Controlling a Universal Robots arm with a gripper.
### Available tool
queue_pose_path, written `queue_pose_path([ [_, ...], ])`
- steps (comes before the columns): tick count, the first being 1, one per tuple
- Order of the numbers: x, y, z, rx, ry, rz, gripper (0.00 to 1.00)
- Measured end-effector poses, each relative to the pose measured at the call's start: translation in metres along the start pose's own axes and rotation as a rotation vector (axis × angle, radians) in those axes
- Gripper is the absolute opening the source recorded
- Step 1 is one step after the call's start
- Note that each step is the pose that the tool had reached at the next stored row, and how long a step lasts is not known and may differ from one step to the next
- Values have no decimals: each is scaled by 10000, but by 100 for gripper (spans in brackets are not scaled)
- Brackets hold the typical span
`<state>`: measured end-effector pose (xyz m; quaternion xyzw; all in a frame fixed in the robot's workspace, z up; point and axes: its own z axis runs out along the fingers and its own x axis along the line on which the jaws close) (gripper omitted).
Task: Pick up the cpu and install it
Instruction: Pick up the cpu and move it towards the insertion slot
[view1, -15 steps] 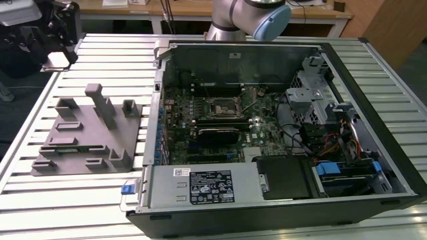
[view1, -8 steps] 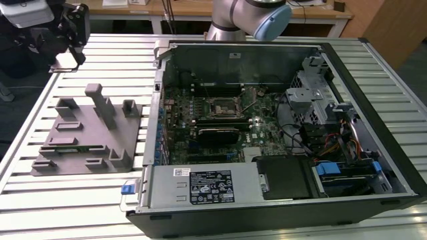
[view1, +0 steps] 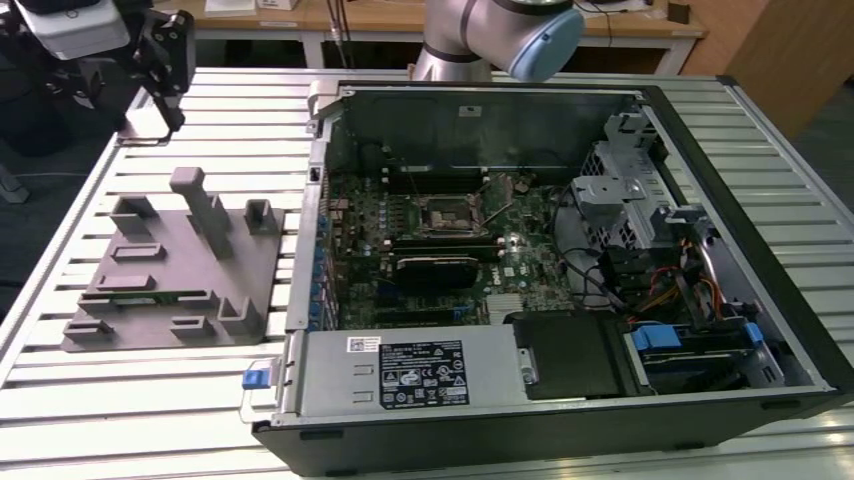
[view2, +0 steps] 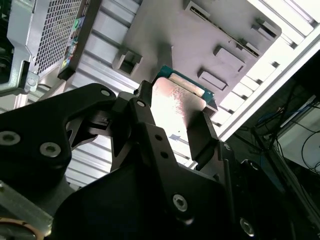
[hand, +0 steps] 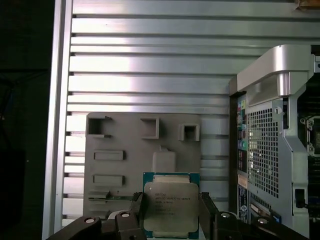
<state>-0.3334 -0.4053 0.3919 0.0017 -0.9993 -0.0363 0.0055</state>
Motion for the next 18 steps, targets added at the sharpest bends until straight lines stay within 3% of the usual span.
queue_pose_path([
  [18,-274,-3,47,-18,1,0,53],
])
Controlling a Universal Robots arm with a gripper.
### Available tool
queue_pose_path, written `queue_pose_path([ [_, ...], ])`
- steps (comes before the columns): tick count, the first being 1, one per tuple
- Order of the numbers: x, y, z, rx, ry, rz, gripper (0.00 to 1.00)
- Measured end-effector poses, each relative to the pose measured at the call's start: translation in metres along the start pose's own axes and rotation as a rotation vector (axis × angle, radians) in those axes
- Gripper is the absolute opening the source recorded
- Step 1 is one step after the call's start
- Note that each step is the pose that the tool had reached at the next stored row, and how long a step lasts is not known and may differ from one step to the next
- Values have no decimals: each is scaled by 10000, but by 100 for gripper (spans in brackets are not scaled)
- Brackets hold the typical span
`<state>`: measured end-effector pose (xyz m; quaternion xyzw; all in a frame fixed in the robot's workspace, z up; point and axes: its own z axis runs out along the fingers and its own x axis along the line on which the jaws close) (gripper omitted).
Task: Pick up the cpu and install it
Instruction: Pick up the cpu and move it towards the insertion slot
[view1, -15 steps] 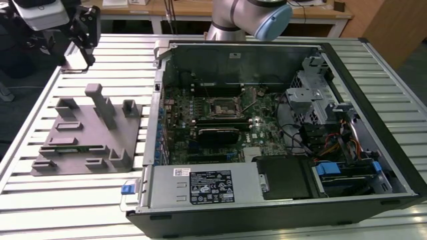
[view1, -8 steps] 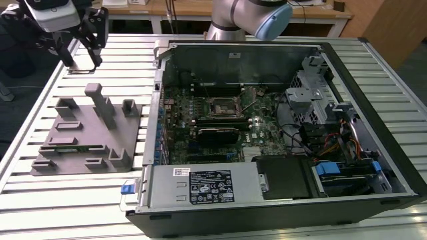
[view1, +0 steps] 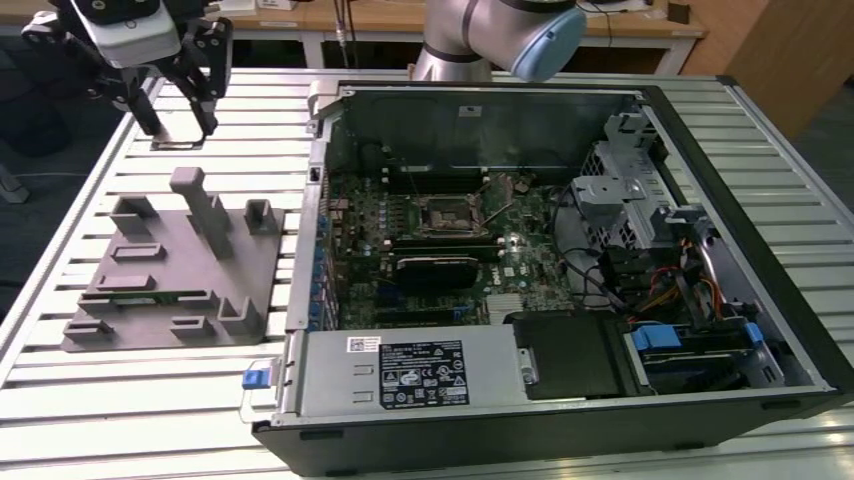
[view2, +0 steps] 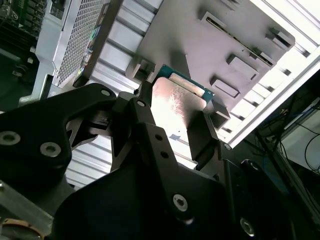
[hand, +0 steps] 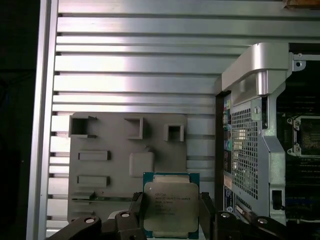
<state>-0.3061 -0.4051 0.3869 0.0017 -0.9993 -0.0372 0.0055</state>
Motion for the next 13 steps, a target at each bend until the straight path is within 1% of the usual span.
queue_pose_path([
  [6,-102,0,17,-7,1,0,53],
  [13,-257,1,38,-8,0,0,53],
])
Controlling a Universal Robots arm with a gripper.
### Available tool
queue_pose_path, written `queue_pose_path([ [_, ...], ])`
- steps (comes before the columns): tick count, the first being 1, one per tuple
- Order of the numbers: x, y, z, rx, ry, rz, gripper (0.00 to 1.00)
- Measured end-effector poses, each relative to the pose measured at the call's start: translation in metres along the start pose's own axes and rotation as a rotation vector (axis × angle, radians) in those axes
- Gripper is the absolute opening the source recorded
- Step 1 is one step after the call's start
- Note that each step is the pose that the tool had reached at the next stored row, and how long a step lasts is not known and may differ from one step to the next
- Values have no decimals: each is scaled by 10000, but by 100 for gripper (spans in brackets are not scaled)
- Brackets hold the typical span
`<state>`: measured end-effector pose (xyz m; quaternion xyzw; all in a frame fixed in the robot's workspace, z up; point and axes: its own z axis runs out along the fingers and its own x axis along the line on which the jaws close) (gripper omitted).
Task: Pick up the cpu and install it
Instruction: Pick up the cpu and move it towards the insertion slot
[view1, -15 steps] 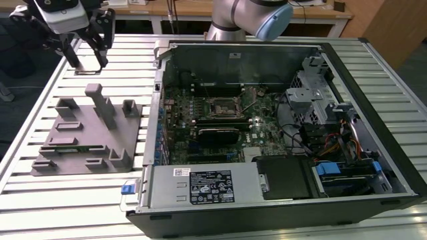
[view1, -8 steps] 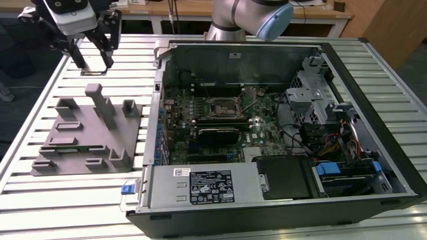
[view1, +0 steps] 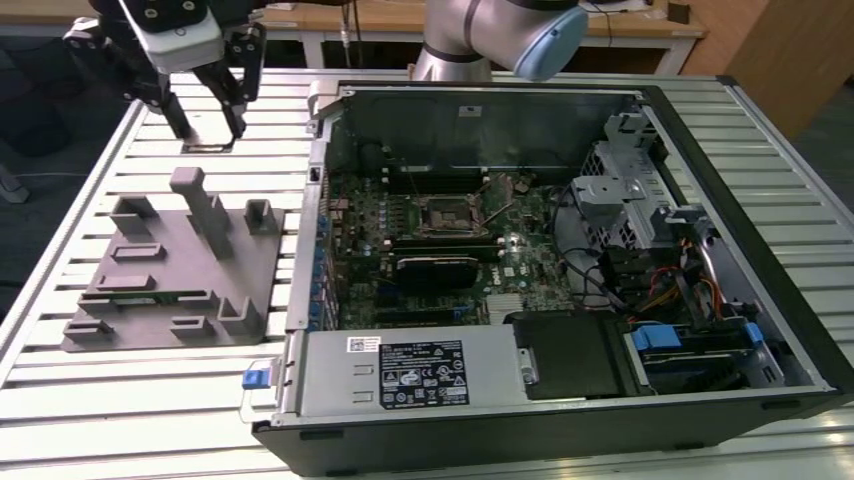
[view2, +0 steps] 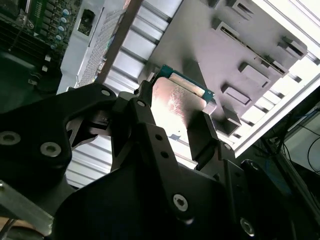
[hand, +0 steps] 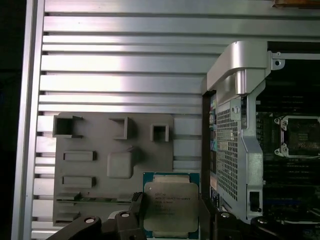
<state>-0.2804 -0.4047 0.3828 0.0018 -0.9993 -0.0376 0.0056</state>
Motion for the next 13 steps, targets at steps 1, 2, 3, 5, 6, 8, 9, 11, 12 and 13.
queue_pose_path([
  [1,-24,0,3,0,0,0,53],
  [2,-47,1,6,0,0,1,53],
  [3,-71,1,10,-1,-1,0,53],
  [5,-126,1,15,-1,-1,0,53],
  [6,-152,2,17,0,-1,0,53],
  [8,-205,2,22,0,0,0,53],
  [9,-230,2,25,0,1,0,53],
  [11,-277,2,31,-1,-1,0,53],
  [12,-300,2,33,-1,-1,0,53],
  [13,-321,2,35,0,0,0,53],
])
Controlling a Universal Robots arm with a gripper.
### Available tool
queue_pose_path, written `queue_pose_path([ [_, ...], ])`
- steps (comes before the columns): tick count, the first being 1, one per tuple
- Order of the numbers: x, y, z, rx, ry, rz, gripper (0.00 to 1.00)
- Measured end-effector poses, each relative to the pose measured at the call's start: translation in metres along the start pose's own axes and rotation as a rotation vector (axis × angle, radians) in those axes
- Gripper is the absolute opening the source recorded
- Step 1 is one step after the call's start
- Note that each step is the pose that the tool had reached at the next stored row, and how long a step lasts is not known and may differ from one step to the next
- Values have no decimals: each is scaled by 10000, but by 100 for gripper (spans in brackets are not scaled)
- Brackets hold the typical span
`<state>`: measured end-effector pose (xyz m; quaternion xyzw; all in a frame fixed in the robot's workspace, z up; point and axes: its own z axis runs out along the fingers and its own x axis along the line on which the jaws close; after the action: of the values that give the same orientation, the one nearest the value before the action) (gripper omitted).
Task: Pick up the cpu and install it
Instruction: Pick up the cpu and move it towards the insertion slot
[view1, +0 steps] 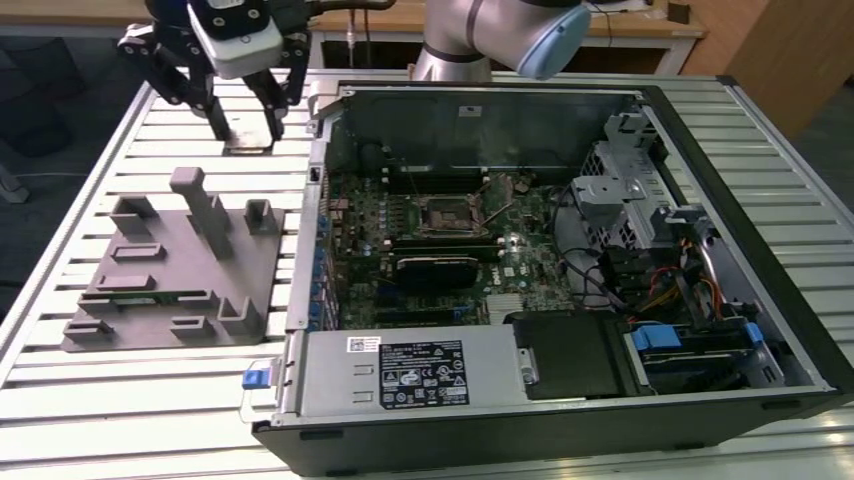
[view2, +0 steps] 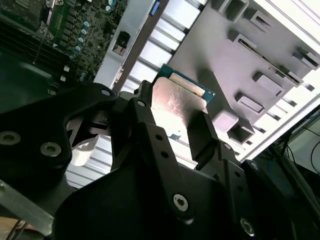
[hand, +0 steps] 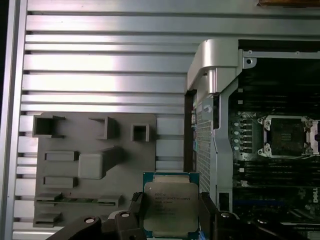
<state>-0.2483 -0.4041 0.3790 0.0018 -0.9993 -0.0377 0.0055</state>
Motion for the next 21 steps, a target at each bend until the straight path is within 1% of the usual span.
queue_pose_path([
  [21,-430,6,54,0,0,0,53],
])
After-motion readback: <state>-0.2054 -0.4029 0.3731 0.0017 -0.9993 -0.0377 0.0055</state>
